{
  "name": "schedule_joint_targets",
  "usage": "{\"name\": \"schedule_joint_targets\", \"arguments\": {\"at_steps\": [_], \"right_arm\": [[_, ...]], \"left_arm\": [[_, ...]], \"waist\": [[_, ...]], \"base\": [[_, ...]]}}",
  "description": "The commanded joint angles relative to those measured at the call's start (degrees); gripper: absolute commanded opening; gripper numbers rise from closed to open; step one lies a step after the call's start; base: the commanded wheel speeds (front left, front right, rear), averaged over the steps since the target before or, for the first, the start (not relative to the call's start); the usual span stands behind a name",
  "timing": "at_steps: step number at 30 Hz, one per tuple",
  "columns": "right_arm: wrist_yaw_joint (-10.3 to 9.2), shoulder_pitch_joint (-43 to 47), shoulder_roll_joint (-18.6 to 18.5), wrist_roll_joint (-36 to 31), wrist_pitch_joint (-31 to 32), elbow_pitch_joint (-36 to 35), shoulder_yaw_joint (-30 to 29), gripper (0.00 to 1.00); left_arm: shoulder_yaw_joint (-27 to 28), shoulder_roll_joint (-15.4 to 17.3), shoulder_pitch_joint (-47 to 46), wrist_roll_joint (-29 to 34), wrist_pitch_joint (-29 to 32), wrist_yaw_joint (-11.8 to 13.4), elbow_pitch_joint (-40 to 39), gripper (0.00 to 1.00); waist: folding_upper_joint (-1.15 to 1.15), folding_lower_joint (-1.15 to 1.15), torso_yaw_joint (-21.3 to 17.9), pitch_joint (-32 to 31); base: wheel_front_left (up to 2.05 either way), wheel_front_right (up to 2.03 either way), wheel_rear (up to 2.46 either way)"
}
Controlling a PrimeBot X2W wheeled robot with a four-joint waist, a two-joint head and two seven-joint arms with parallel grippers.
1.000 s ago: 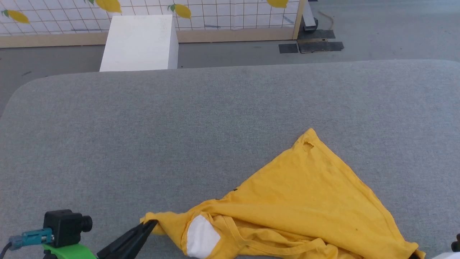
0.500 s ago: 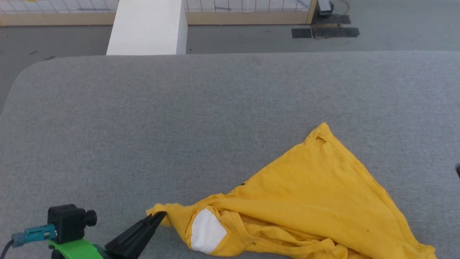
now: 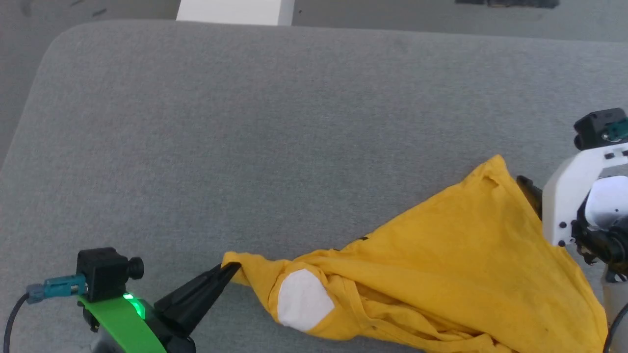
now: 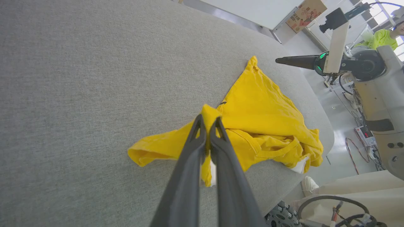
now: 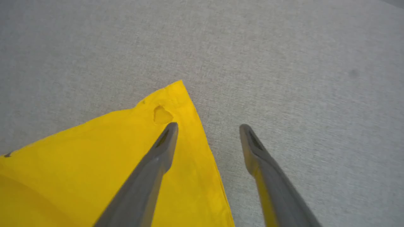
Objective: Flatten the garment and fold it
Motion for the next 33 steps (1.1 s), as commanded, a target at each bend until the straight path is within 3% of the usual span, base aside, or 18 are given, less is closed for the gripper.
{"name": "schedule_joint_targets", "arguments": {"at_steps": [1,13,14,15,17,21,25,29,33], "right_arm": [[-0.08,-1.2,-0.2,-0.6,0.3,1.3,0.6,1.0],[-0.08,-3.7,-0.6,-3.0,1.7,11.0,2.6,1.0],[-0.08,-3.7,-0.3,-3.1,2.7,11.7,2.2,0.82],[-0.08,-3.6,0.0,-3.2,3.8,12.3,1.6,0.48],[-0.08,-3.2,0.8,-3.4,7.5,13.0,0.5,0.0],[-0.08,-2.7,1.8,-4.1,9.9,11.1,-1.2,0.0],[-0.08,-2.0,1.8,-3.7,6.3,8.8,-1.5,0.0],[-0.08,-2.0,2.1,-3.8,-5.9,7.2,-2.7,0.0],[-0.08,-2.6,5.4,-8.7,-17.5,7.8,-8.9,0.0]], "left_arm": [[0.0,-0.6,-1.3,0.2,0.1,-0.7,0.5,0.0],[-0.7,-2.5,-4.2,0.2,0.6,-3.4,3.7,0.0],[-0.8,-2.5,-4.3,0.1,0.6,-3.6,3.9,0.0],[-0.8,-2.5,-4.3,0.1,0.6,-3.6,4.1,0.0],[-0.8,-2.4,-4.3,0.0,0.6,-3.8,4.4,0.0],[-0.8,-2.5,-4.1,-0.5,0.5,-3.8,4.9,0.0],[-0.6,-2.9,-3.9,-0.8,-0.1,-3.7,5.1,0.0],[2.4,-4.7,-4.9,1.3,-5.3,-1.6,7.0,0.0],[4.8,-7.1,-6.6,3.9,-8.6,1.5,10.0,0.0]], "waist": [[0.0,0.0,3.3,3.3],[0.0,0.0,7.6,6.6],[0.0,0.0,7.7,6.7],[0.0,0.0,7.7,6.7],[0.0,0.0,7.7,6.4],[0.0,0.0,7.1,5.2],[0.0,0.0,5.8,3.0],[0.0,0.0,3.9,-0.5],[0.0,0.0,1.8,-4.2]], "base": [[0.0,0.0,0.0],[0.0,0.0,0.0],[0.0,0.0,0.0],[0.0,0.0,0.0],[0.0,0.0,0.0],[0.0,0.0,0.0],[0.0,0.0,0.0],[0.0,0.0,0.0],[0.0,0.0,0.0]]}}
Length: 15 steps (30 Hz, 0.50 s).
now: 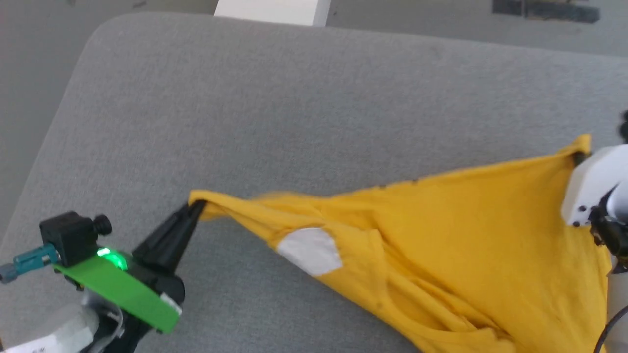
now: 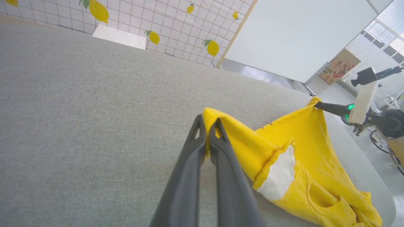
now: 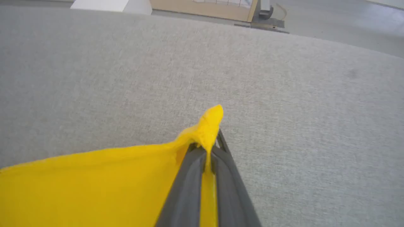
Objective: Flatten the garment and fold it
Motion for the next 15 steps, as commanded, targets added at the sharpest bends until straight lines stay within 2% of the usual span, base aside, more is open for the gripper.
{"name": "schedule_joint_targets", "arguments": {"at_steps": [1,3,7,15], "right_arm": [[-0.09,-0.6,2.0,-0.7,-2.7,0.4,-1.8,0.0],[-0.09,-1.8,3.8,-1.5,-6.5,0.7,-3.8,0.0],[-0.09,-4.1,5.0,-1.4,-10.6,1.4,-4.1,0.0],[-0.09,-9.4,4.7,0.7,-9.8,1.5,0.0,0.0]], "left_arm": [[0.6,-1.0,-1.8,0.8,-0.6,0.9,0.9,0.0],[1.0,-2.1,-3.7,1.6,-0.7,2.1,2.5,0.0],[1.6,-3.9,-9.1,3.1,0.8,4.1,5.6,0.0],[1.6,-6.8,-23.4,5.5,7.4,6.2,12.0,0.0]], "waist": [[0.0,0.0,-3.4,-4.7],[0.0,0.0,-4.5,-6.6],[0.0,0.0,-6.5,-10.1],[0.0,0.0,-9.6,-15.1]], "base": [[0.0,0.0,0.0],[0.0,0.0,0.0],[0.0,0.0,0.0],[0.0,0.0,0.0]]}}
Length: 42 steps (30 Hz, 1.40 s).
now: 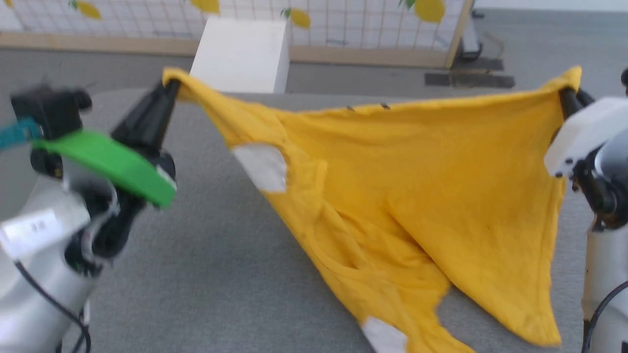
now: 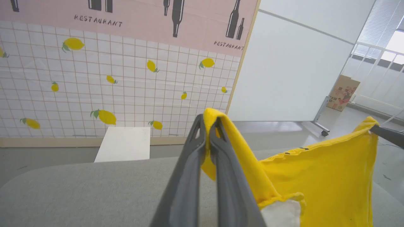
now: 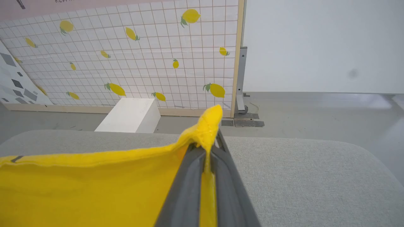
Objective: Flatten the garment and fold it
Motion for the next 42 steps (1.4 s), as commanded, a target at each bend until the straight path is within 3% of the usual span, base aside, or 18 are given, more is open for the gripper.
{"name": "schedule_joint_targets", "arguments": {"at_steps": [1,8,17,35,36,38,42], "right_arm": [[-0.08,-1.8,-0.5,0.5,0.3,0.2,0.6,0.0],[-0.08,-10.3,-0.5,1.8,1.2,2.9,2.7,0.0],[-0.08,-24.1,1.1,-2.4,-3.7,11.2,0.2,0.0],[-0.08,-36.4,1.8,-5.2,-5.8,25.1,2.5,0.0],[-0.08,-36.8,1.8,-5.2,-6.4,25.6,2.6,0.0],[-0.08,-42.7,1.8,-7.9,-15.3,27.8,1.7,0.0],[-0.08,-47.8,1.8,-11.6,-22.4,29.6,0.6,0.0]], "left_arm": [[0.3,-0.7,-2.7,0.6,0.7,0.4,1.2,0.0],[1.7,-3.3,-16.1,1.5,4.3,0.3,9.8,0.0],[2.7,-5.0,-31.6,8.0,0.9,-0.5,22.2,0.0],[4.3,-6.6,-42.4,7.1,1.0,-4.0,32.5,0.0],[4.4,-6.7,-42.9,7.2,0.6,-4.1,32.9,0.0],[5.0,-6.5,-47.3,9.8,-4.2,-4.9,35.6,0.0],[5.3,-7.9,-52.4,11.2,-6.6,-5.2,37.5,0.0]], "waist": [[0.0,0.0,-3.5,-3.8],[0.0,0.0,-5.8,-5.1],[0.0,0.0,-7.7,-3.3],[0.0,0.0,-9.7,4.9],[0.0,0.0,-9.9,5.6],[0.0,0.0,-11.0,11.4],[0.0,0.0,-11.1,15.5]], "base": [[0.0,0.0,0.0],[0.0,0.0,0.0],[0.0,0.0,0.0],[0.0,0.0,0.0],[0.0,0.0,0.0],[0.0,0.0,0.0],[0.0,0.0,0.0]]}}
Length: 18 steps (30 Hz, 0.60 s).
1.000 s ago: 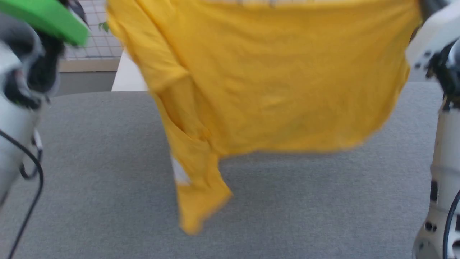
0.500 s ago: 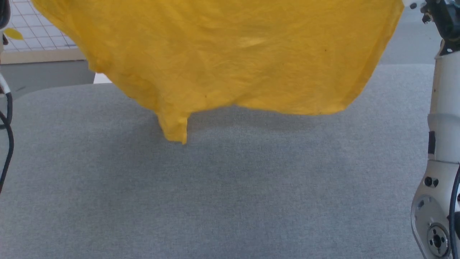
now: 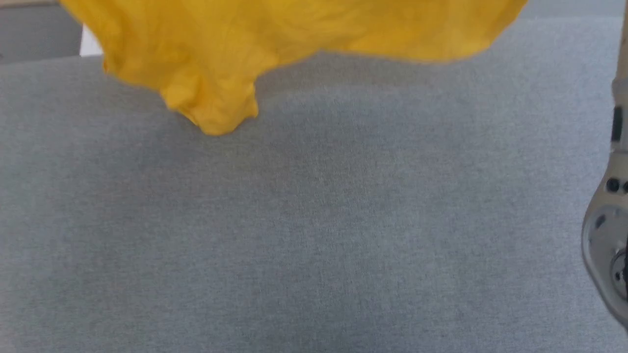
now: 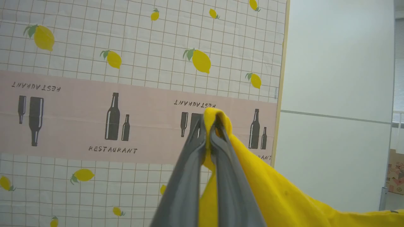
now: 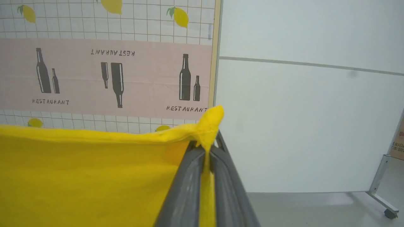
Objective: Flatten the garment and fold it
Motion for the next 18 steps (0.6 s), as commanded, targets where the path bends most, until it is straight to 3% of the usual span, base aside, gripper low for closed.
{"name": "schedule_joint_targets", "arguments": {"at_steps": [1,12,18], "right_arm": [[-0.08,-1.9,0.0,-0.9,-1.9,1.0,-0.1,0.0],[-0.08,-11.5,0.0,-7.9,-9.7,4.4,1.4,0.0],[-0.08,-11.4,0.0,-12.9,-12.6,3.4,1.2,0.0]], "left_arm": [[0.1,-0.7,-2.5,1.0,-0.8,-0.5,0.4,0.0],[3.8,-1.4,-14.6,5.8,-4.2,-2.6,0.2,0.0],[10.2,-2.4,-11.2,11.9,-4.3,-5.3,-4.9,0.0]], "waist": [[0.0,0.0,-0.8,5.1],[0.0,0.0,0.5,16.1],[0.0,0.0,1.9,19.8]], "base": [[0.0,0.0,0.0],[0.0,0.0,0.0],[0.0,0.0,0.0]]}}
